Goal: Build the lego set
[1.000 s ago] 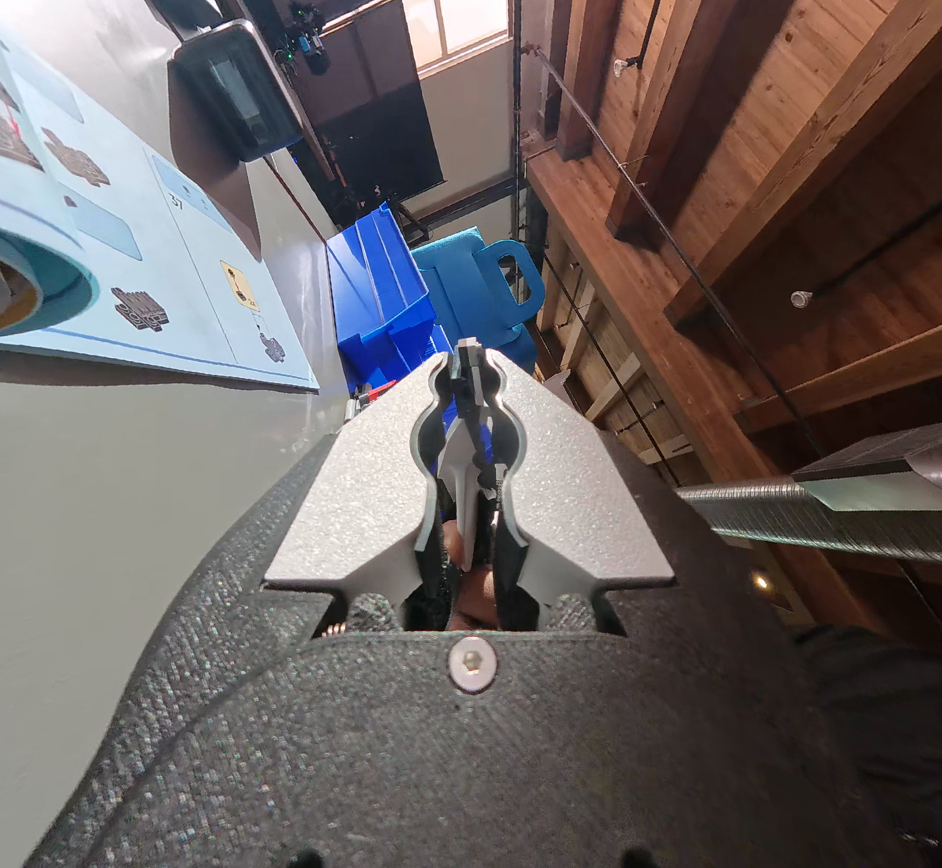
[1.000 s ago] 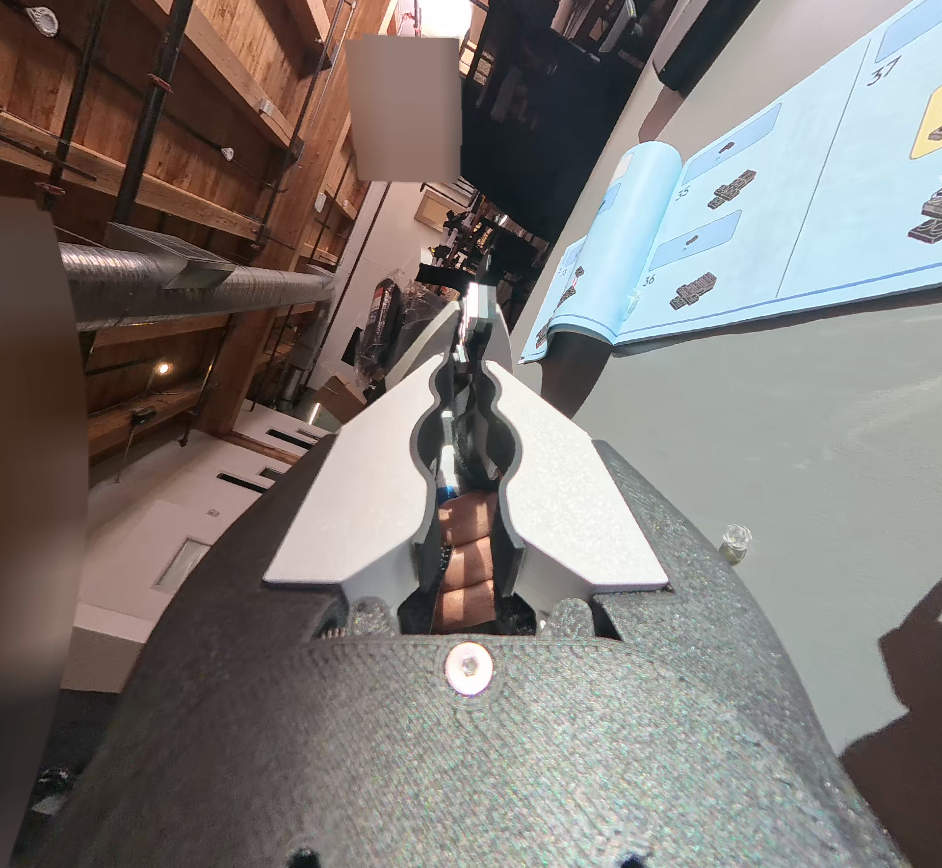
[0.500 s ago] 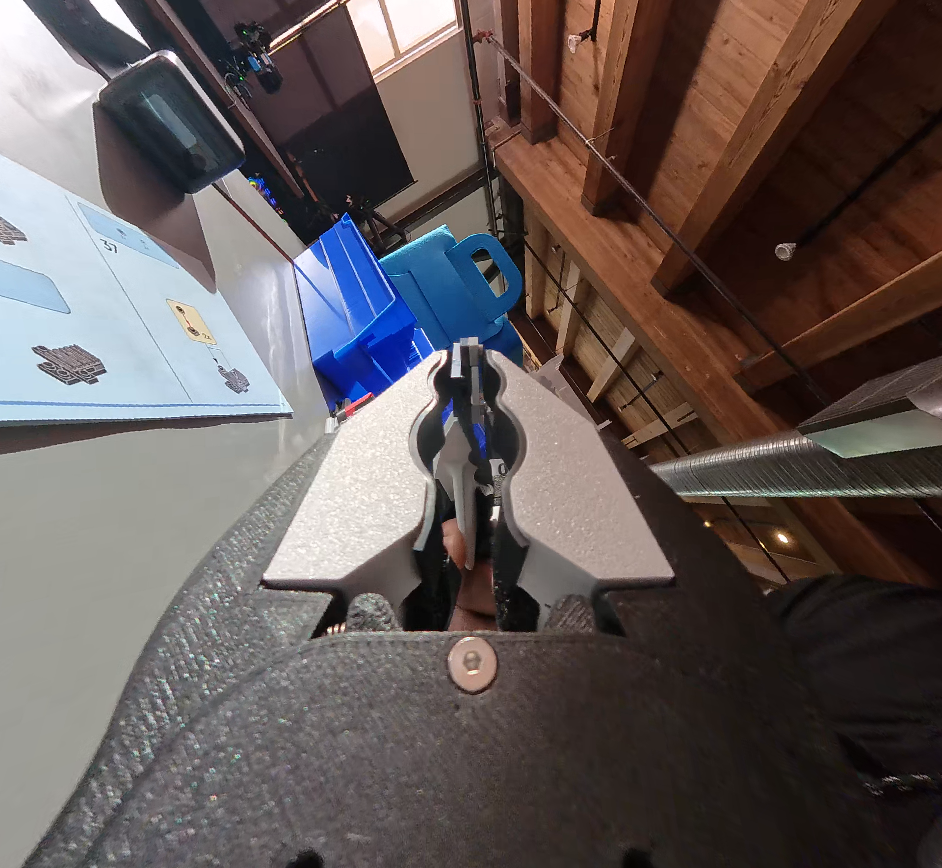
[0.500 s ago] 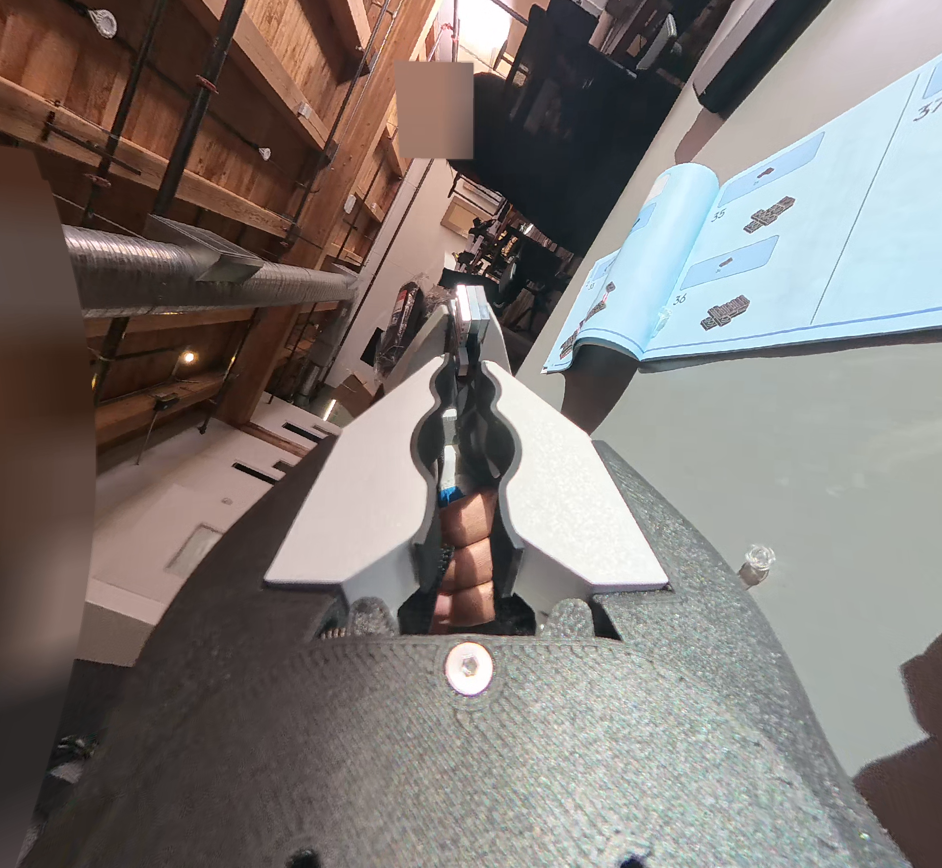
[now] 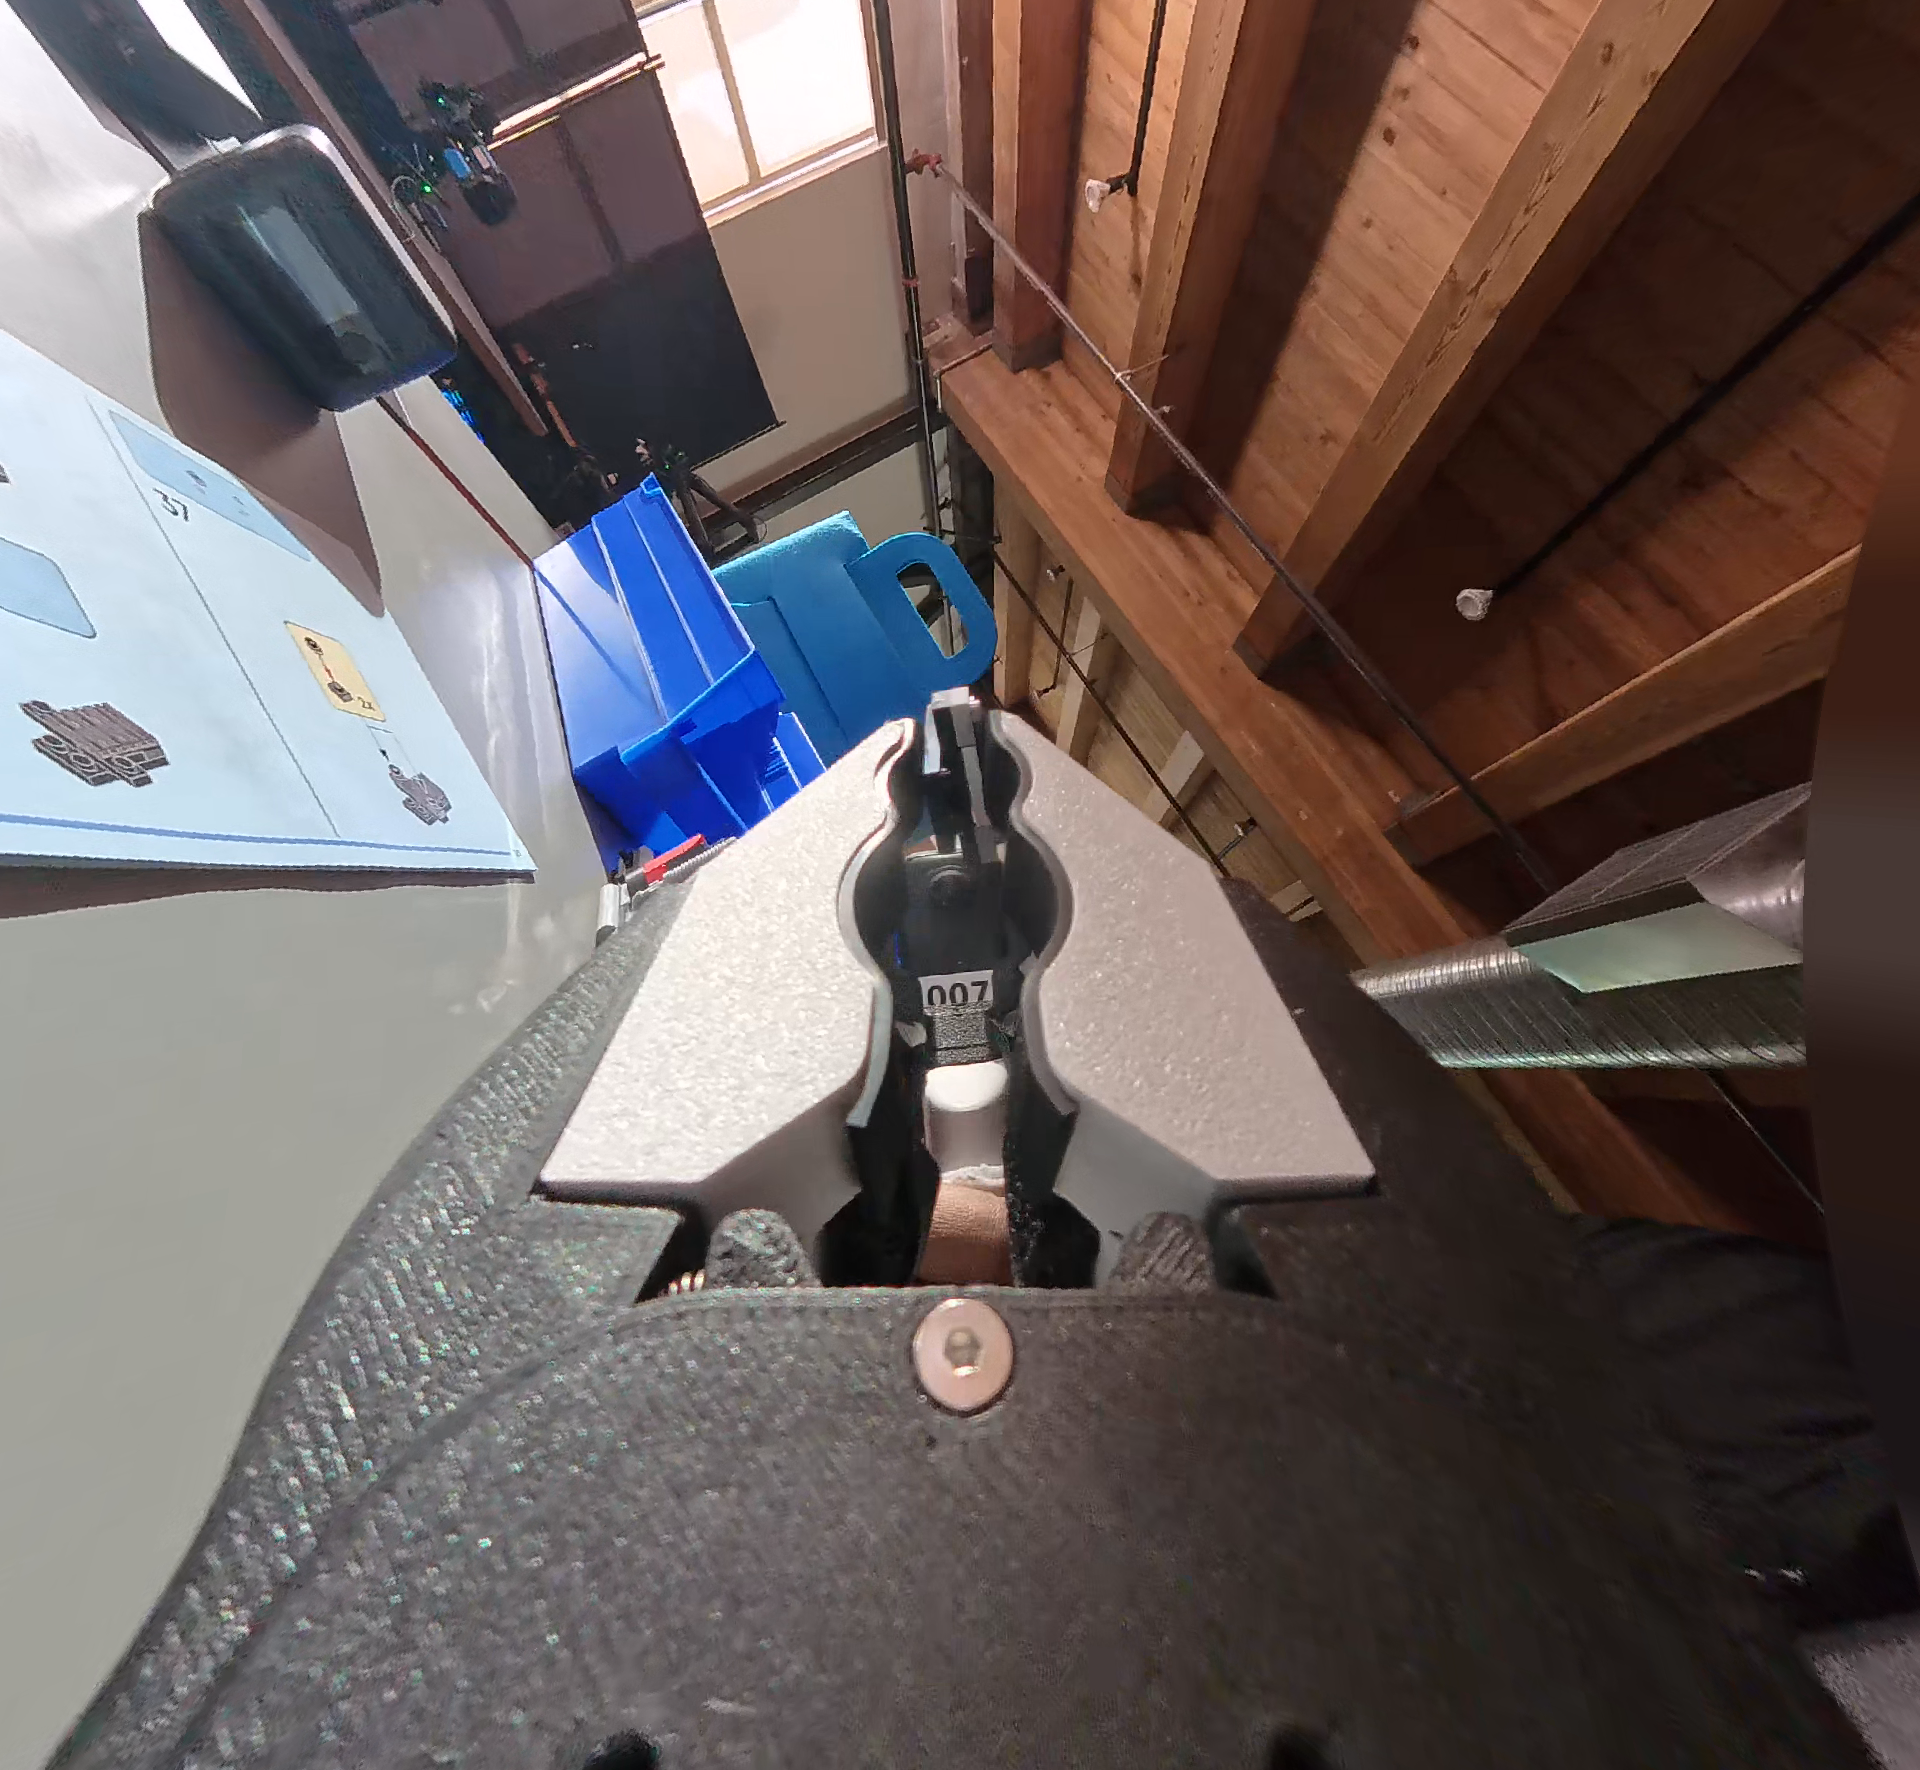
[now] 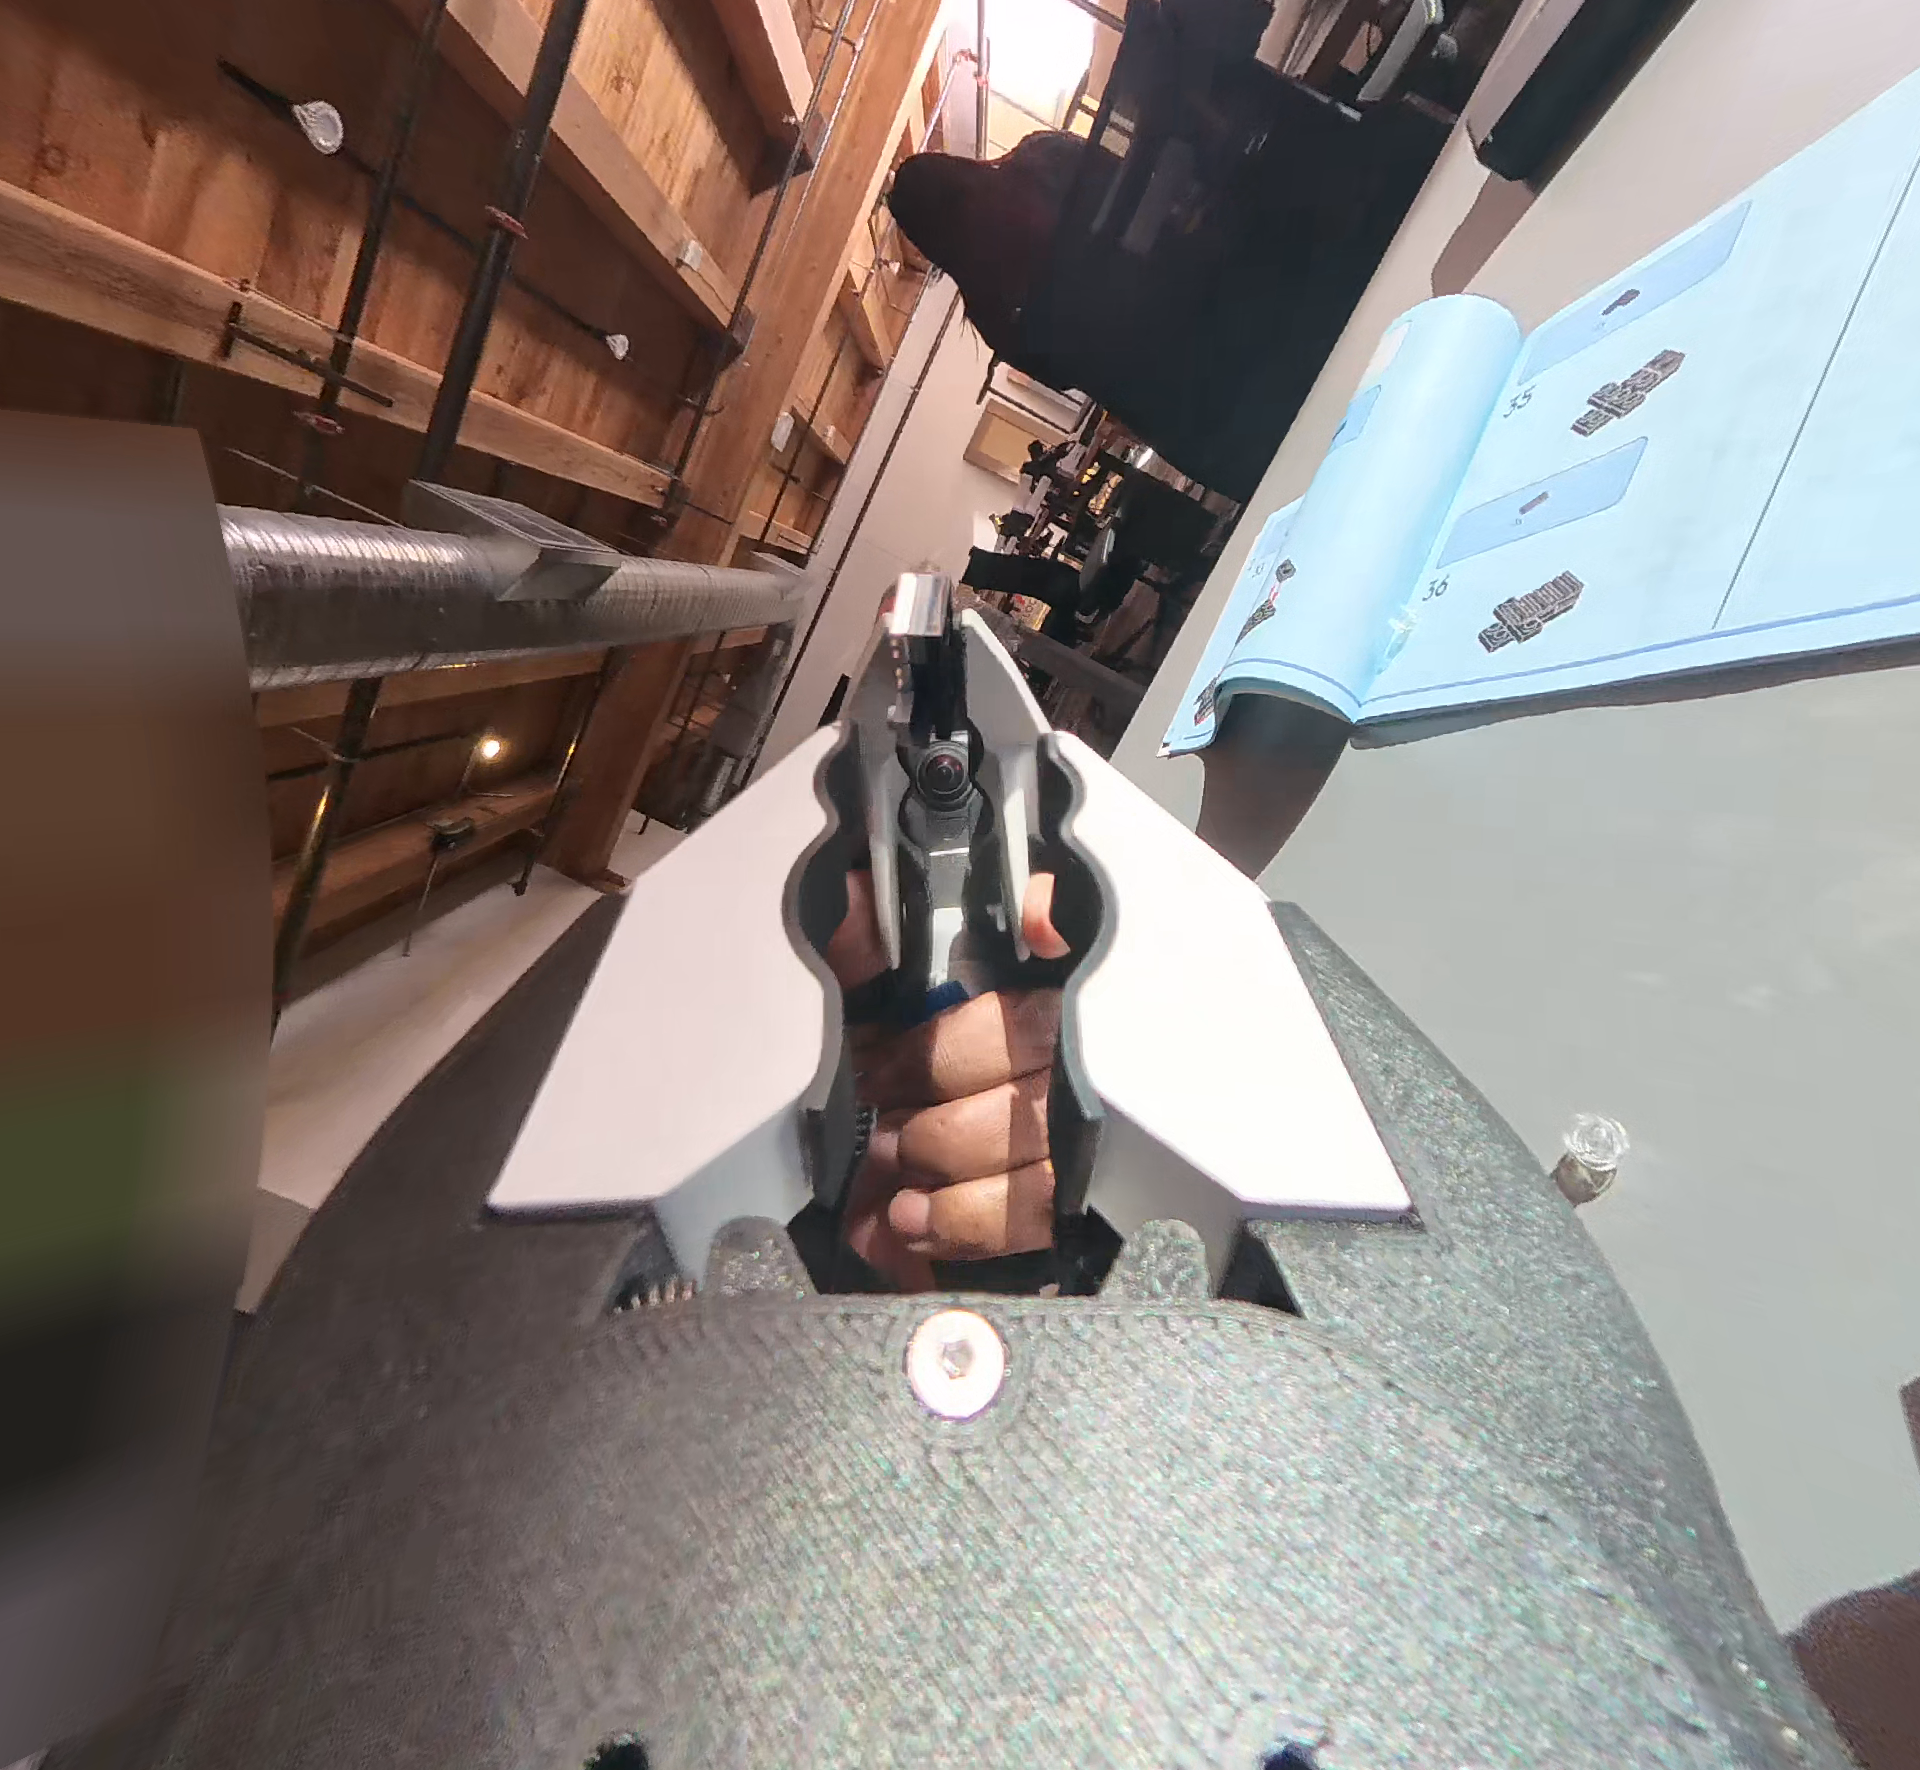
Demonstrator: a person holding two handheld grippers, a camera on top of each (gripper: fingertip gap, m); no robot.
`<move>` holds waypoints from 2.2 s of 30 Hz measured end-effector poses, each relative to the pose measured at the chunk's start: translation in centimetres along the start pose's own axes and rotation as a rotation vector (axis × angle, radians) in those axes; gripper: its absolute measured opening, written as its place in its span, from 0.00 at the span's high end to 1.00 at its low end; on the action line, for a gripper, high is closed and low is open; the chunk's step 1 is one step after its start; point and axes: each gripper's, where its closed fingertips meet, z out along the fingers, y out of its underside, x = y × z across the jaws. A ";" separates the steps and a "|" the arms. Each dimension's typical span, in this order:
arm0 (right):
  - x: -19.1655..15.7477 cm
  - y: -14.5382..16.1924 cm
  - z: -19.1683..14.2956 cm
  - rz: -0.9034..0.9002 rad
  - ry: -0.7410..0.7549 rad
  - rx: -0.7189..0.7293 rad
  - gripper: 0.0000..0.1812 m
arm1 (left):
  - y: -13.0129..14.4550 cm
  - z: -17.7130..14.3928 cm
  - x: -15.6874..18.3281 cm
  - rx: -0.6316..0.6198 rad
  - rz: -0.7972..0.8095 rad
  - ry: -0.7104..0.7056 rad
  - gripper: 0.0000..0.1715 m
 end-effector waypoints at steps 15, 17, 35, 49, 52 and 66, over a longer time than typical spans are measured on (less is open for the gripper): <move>-0.5 0.1 0.5 -0.054 -0.002 -0.033 0.96 | 0.8 0.3 0.0 -0.048 0.076 -0.015 0.94; -0.5 0.1 0.5 -0.077 -0.004 -0.033 0.96 | 0.8 0.3 0.0 -0.050 0.069 -0.007 0.94; -0.4 -0.5 0.4 -0.190 0.022 -0.033 0.96 | 1.4 -0.2 -0.2 -0.116 -0.046 0.043 0.92; -0.1 -0.1 0.3 -0.223 0.045 -0.049 0.96 | 1.5 -0.1 -0.6 -0.108 -0.059 0.026 0.95; -0.1 0.0 0.4 -0.200 0.036 -0.048 0.96 | 1.4 -0.2 -0.6 -0.101 -0.059 0.022 0.95; 5.8 0.2 -7.7 -0.708 0.434 -0.429 0.93 | 0.2 -2.9 -4.6 -0.111 -0.109 -0.256 0.95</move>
